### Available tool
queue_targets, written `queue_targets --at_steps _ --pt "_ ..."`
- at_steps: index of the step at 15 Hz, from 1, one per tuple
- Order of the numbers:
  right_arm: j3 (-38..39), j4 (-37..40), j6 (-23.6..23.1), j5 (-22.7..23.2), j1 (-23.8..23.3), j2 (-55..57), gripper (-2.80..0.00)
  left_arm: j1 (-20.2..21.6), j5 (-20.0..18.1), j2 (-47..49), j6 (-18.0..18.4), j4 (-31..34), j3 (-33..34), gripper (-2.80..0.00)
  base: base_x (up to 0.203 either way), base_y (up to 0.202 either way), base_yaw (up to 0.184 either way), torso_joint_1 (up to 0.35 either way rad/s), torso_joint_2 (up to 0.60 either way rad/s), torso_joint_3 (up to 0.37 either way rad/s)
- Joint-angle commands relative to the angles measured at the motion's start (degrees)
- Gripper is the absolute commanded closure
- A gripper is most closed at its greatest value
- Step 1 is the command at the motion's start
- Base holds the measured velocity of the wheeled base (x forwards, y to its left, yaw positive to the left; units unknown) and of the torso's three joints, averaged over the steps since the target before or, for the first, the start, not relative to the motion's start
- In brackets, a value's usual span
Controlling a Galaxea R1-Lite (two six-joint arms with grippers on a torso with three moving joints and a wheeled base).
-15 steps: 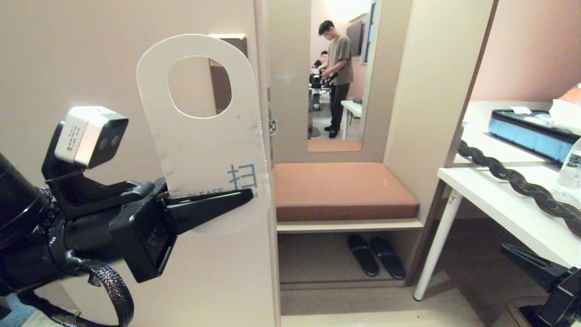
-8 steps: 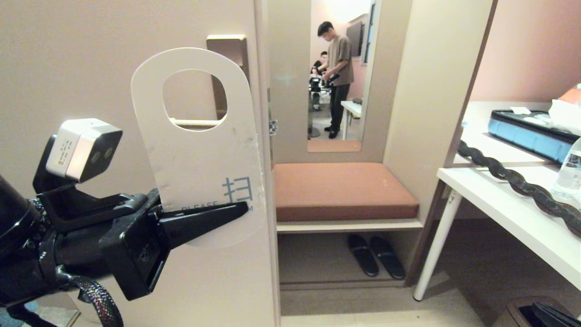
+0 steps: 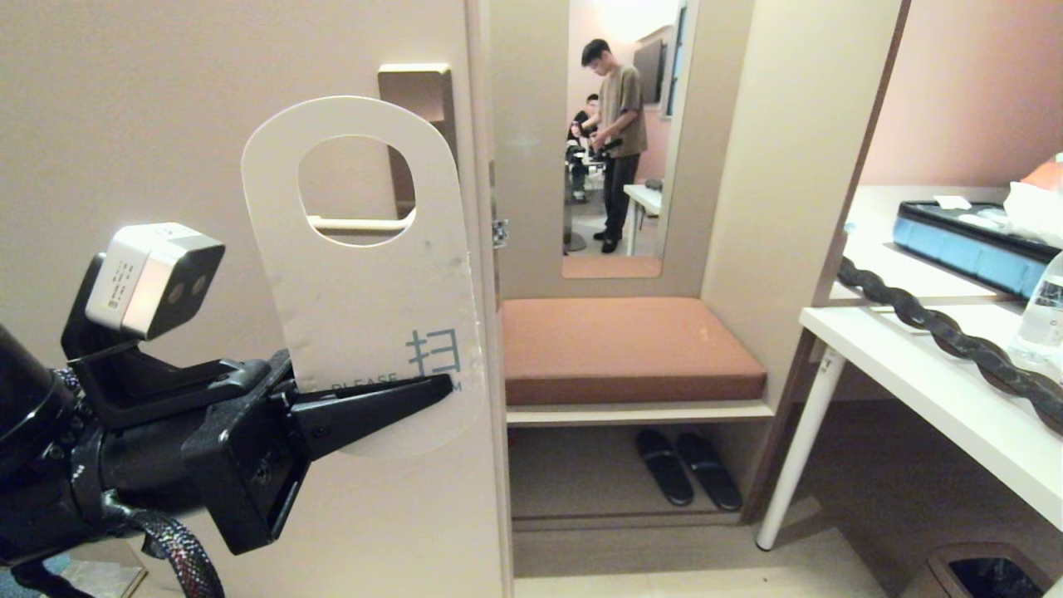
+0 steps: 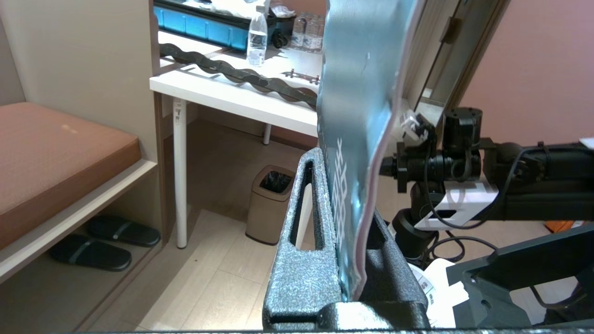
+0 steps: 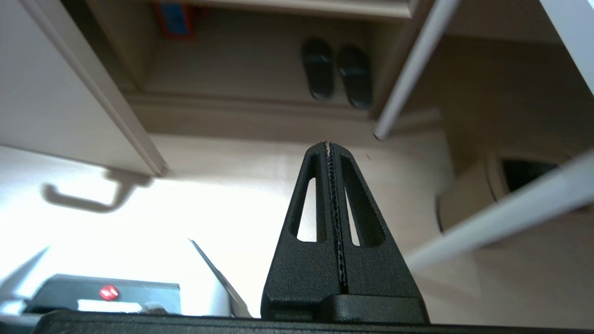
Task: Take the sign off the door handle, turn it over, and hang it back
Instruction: Hang the sign back with the other side facing out
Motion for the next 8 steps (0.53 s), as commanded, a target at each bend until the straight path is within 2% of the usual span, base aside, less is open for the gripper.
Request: queue_targets --at_steps 1,8 --pt "-0.01 2.76 -0.25 -0.82 -0.21 -5.04 0.00 -0.01 -0.24 -0.10 -0.07 -0.37 -0.02 0.00 0.000 0.000 0.000 0.000 0.00 0.000" --pt "0.00 2.79 -0.45 -0.72 0.11 -14.69 0.00 -0.01 -0.24 -0.51 0.02 -0.55 -0.53 0.00 0.000 0.000 0.000 0.000 0.00 0.000"
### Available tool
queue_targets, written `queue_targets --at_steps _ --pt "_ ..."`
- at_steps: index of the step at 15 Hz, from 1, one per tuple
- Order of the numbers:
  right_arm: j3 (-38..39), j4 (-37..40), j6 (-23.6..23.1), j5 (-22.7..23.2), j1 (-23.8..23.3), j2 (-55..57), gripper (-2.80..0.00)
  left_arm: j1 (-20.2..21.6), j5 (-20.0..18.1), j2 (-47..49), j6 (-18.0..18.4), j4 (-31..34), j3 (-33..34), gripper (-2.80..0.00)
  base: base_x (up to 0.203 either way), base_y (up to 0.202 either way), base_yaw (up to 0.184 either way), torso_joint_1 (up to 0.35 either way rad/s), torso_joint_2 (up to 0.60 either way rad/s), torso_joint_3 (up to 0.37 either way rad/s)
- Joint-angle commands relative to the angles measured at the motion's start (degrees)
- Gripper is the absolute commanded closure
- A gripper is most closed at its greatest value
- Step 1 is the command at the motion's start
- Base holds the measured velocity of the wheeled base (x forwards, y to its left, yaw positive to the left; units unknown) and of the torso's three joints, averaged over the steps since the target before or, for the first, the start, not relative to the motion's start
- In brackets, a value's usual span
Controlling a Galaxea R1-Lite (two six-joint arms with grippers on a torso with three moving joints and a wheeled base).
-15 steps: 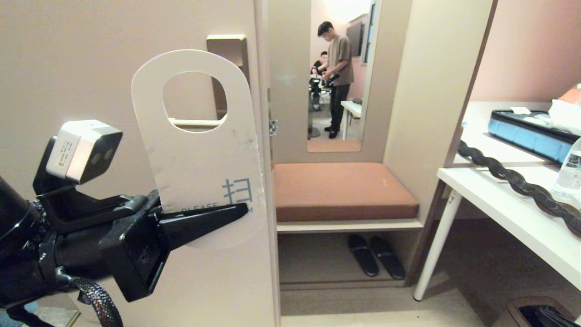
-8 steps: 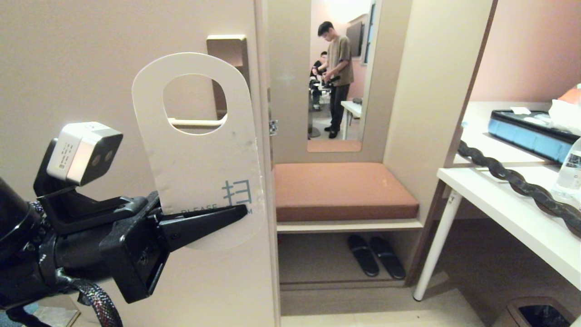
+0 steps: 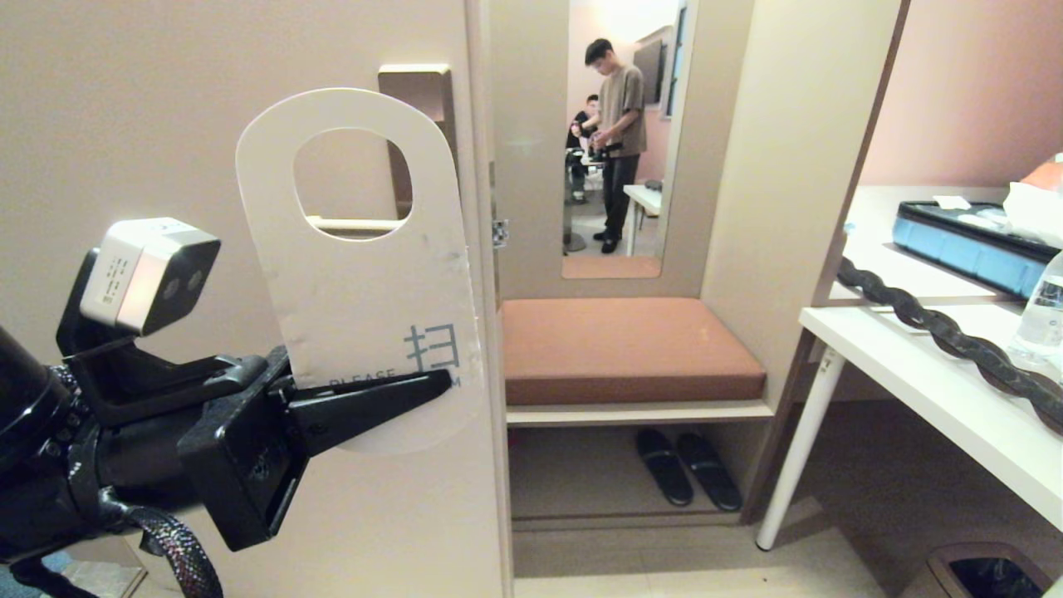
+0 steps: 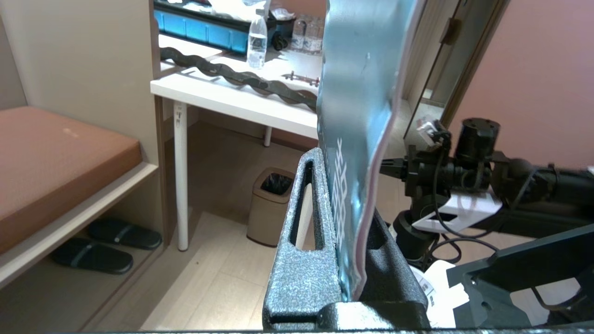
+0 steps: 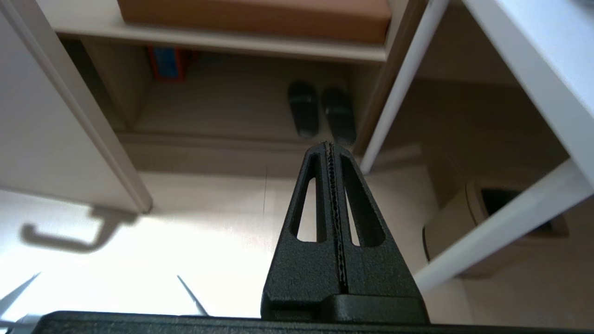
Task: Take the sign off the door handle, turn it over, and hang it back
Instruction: Hang the sign back with the other side facing out
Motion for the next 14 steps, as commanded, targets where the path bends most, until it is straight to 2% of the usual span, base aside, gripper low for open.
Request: queue_targets --at_steps 1,10,14 --pt "0.00 0.00 -0.24 -0.02 0.12 -2.55 0.00 0.01 -0.27 -0.65 -0.14 -0.41 -0.17 0.00 0.000 0.000 0.000 0.000 0.00 0.000" --pt "0.00 0.00 0.02 -0.11 0.12 -2.55 0.00 -0.25 -0.27 -2.77 -0.23 -0.41 -0.13 0.00 0.000 0.000 0.000 0.000 0.00 0.000" --pt "0.00 0.00 0.18 -0.11 2.38 -8.45 0.00 -0.43 -0.27 -3.21 -0.31 -0.42 -1.18 0.00 0.000 0.000 0.000 0.000 0.00 0.000"
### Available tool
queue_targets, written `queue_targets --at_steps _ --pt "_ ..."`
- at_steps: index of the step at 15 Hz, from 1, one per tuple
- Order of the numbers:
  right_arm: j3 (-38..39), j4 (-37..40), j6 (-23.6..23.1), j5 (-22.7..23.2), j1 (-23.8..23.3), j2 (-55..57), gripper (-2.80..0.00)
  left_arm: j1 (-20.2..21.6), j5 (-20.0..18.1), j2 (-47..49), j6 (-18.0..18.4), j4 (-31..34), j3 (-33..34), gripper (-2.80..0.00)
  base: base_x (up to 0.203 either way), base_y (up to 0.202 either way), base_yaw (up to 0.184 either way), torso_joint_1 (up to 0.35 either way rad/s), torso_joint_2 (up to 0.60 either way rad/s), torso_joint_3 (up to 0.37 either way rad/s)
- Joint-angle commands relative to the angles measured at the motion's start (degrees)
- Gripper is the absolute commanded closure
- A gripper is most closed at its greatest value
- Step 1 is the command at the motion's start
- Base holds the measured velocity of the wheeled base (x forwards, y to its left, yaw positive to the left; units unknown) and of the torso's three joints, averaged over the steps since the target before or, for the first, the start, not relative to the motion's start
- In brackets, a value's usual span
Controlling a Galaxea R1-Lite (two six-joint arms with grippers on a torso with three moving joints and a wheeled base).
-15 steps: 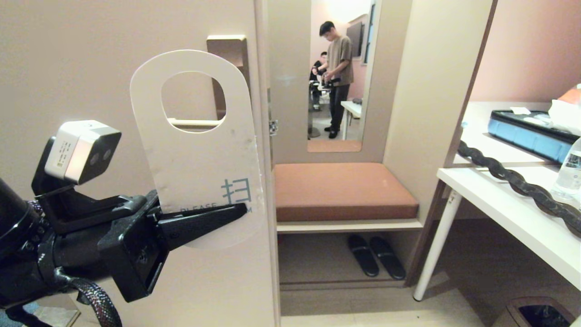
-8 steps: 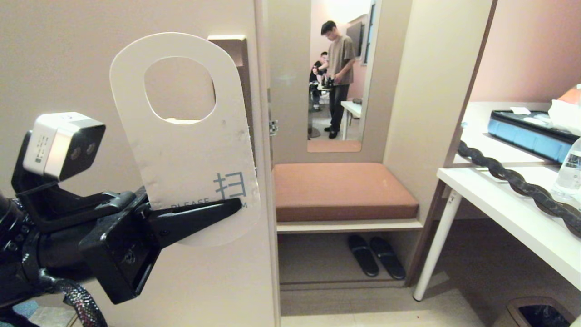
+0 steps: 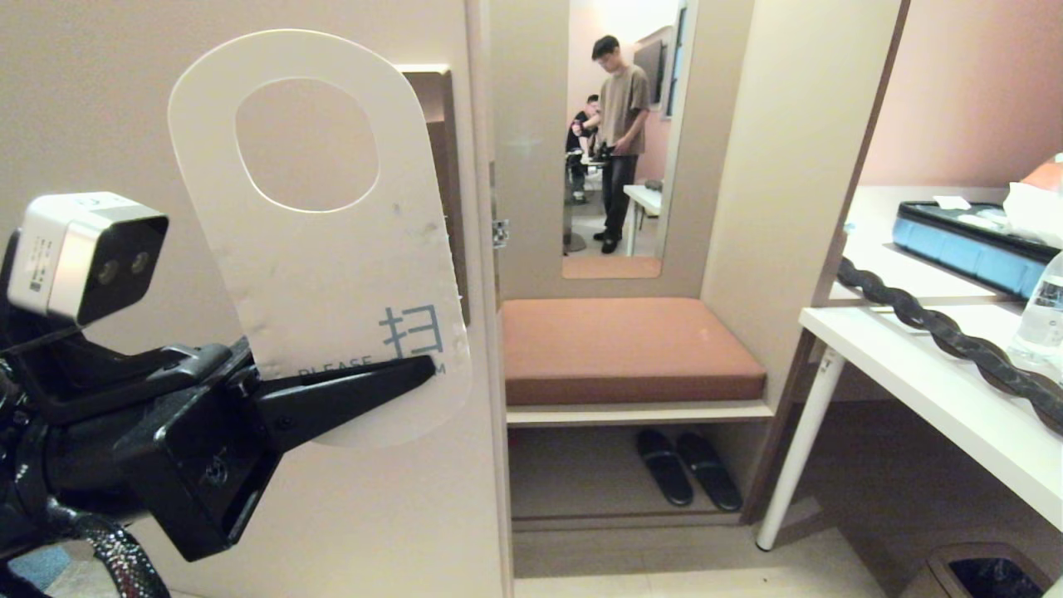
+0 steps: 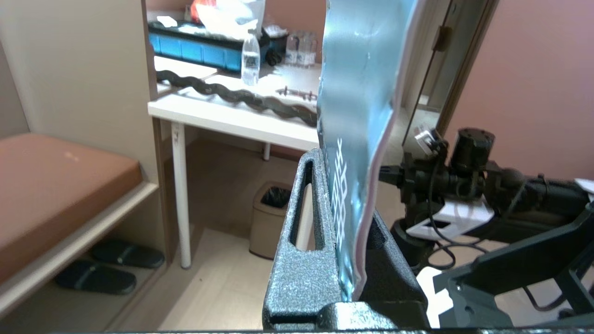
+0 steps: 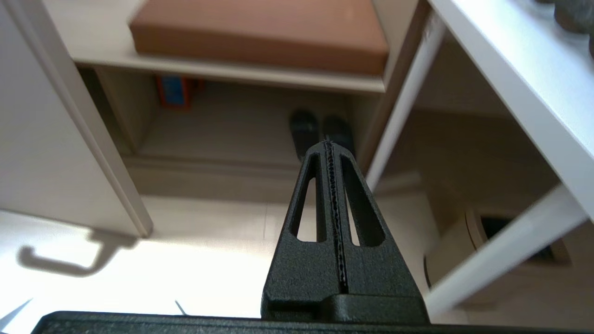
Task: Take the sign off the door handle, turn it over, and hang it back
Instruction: Hang the sign back with the other side facing out
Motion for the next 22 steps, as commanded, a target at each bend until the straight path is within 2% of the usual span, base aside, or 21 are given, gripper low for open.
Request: queue_targets --at_steps 1,4,6,9,13,15,17,18,20,22 --pt "0.00 0.00 -0.02 -0.01 0.85 -4.01 0.00 -0.02 -0.23 -0.29 -0.10 -0.35 -0.73 0.00 0.000 0.000 0.000 0.000 0.00 0.000" --pt "0.00 -0.02 0.02 -0.03 0.92 -11.51 0.00 0.11 -0.13 -0.13 -0.10 -0.35 -0.75 0.00 0.000 0.000 0.000 0.000 0.00 0.000" --pt "0.00 -0.09 0.16 -0.07 0.88 -12.40 0.00 0.82 0.34 0.05 -0.14 -0.35 -0.92 0.00 0.000 0.000 0.000 0.000 0.00 0.000" --pt "0.00 -0.09 0.16 -0.07 0.96 -12.40 0.00 4.98 0.65 0.14 -0.12 -0.30 -0.76 0.00 0.000 0.000 0.000 0.000 0.00 0.000" --pt "0.00 -0.09 0.16 -0.07 0.87 -12.40 0.00 12.95 0.65 1.58 0.07 0.08 -0.68 0.00 0.000 0.000 0.000 0.000 0.00 0.000" --pt "0.00 -0.09 0.16 -0.07 0.96 -12.40 0.00 15.83 0.84 3.99 2.15 0.04 -0.74 0.00 0.000 0.000 0.000 0.000 0.00 0.000" --pt "0.00 -0.09 0.16 -0.07 0.95 -12.40 0.00 17.48 4.02 7.80 9.88 0.01 -0.74 0.00 0.000 0.000 0.000 0.000 0.00 0.000" --pt "0.00 -0.09 0.16 -0.07 0.96 -12.40 0.00 17.73 8.64 9.84 13.61 0.00 -0.75 0.00 0.000 0.000 0.000 0.000 0.00 0.000" --pt "0.00 -0.09 0.16 -0.07 0.92 -12.40 0.00 17.98 14.93 12.11 15.50 0.00 -1.12 0.00 0.000 0.000 0.000 0.000 0.00 0.000" --pt "0.00 -0.09 0.16 -0.07 0.96 -12.40 0.00 18.78 18.30 12.80 15.85 -0.01 -1.27 0.00 0.000 0.000 0.000 0.000 0.00 0.000"
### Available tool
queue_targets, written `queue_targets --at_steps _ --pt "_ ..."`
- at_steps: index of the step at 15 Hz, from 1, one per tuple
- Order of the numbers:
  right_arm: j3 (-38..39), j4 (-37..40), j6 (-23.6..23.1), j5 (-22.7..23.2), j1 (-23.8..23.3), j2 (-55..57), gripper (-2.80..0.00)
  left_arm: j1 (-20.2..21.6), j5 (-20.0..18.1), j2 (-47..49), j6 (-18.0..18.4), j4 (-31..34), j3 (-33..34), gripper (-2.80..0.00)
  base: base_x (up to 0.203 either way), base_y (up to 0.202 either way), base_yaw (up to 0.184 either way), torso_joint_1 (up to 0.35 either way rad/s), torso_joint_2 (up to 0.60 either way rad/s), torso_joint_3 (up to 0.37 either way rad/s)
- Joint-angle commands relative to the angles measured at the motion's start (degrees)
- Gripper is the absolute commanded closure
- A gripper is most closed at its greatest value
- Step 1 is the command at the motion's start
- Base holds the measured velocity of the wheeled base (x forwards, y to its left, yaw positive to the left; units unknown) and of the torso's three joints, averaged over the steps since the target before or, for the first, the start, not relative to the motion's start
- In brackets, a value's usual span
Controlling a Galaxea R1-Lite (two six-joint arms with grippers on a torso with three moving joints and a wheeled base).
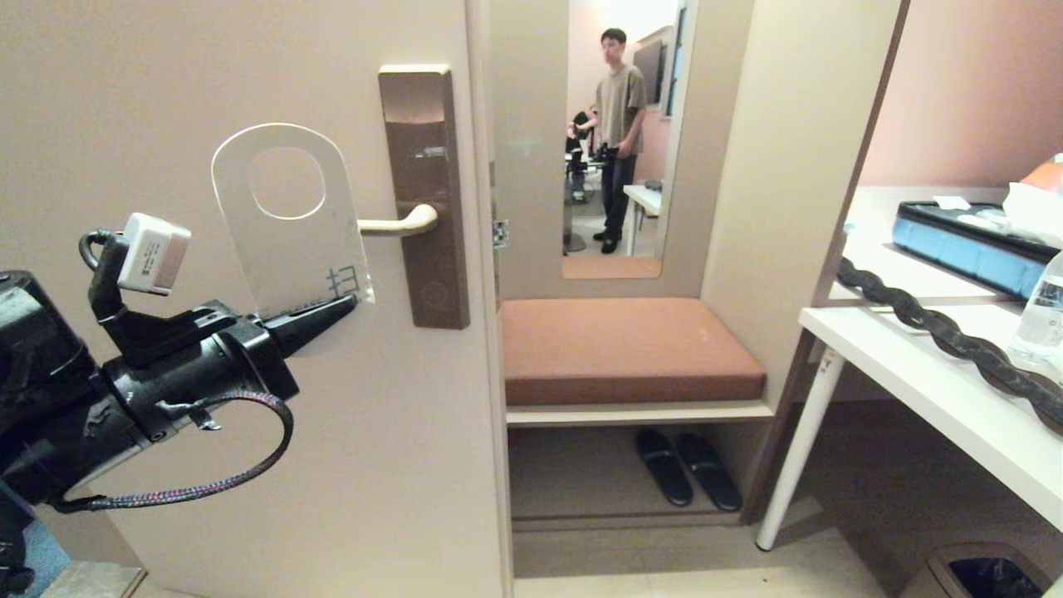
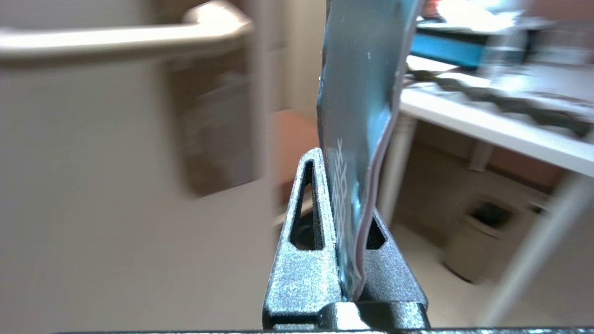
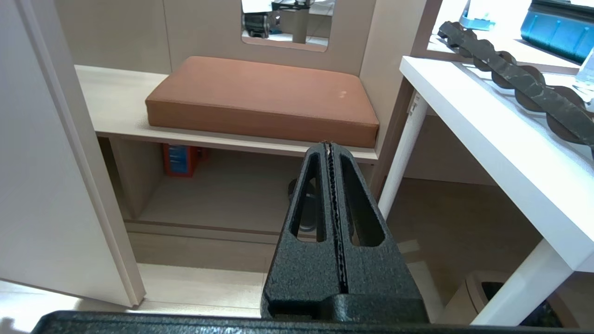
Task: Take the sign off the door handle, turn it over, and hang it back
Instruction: Hang the sign back with the other side facing out
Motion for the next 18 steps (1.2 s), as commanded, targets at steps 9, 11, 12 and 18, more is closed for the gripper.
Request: queue_targets --at_steps 9,11,12,18 --pt "0.00 0.00 -0.05 0.02 0.01 -0.02 0.00 5.63 11.38 2.41 1.81 -0.19 0.79 0.00 0.000 0.000 0.000 0.000 0.00 0.000" --pt "0.00 0.00 -0.05 0.02 0.01 -0.02 0.00 8.32 11.32 3.01 3.02 -0.19 1.41 0.00 0.000 0.000 0.000 0.000 0.00 0.000" --pt "0.00 0.00 -0.05 0.02 0.01 -0.02 0.00 8.99 11.37 3.59 3.32 -0.25 1.43 0.00 0.000 0.000 0.000 0.000 0.00 0.000" --pt "0.00 0.00 -0.05 0.02 -0.06 -0.02 0.00 10.50 11.37 7.79 6.10 -0.72 0.17 0.00 0.000 0.000 0.000 0.000 0.00 0.000"
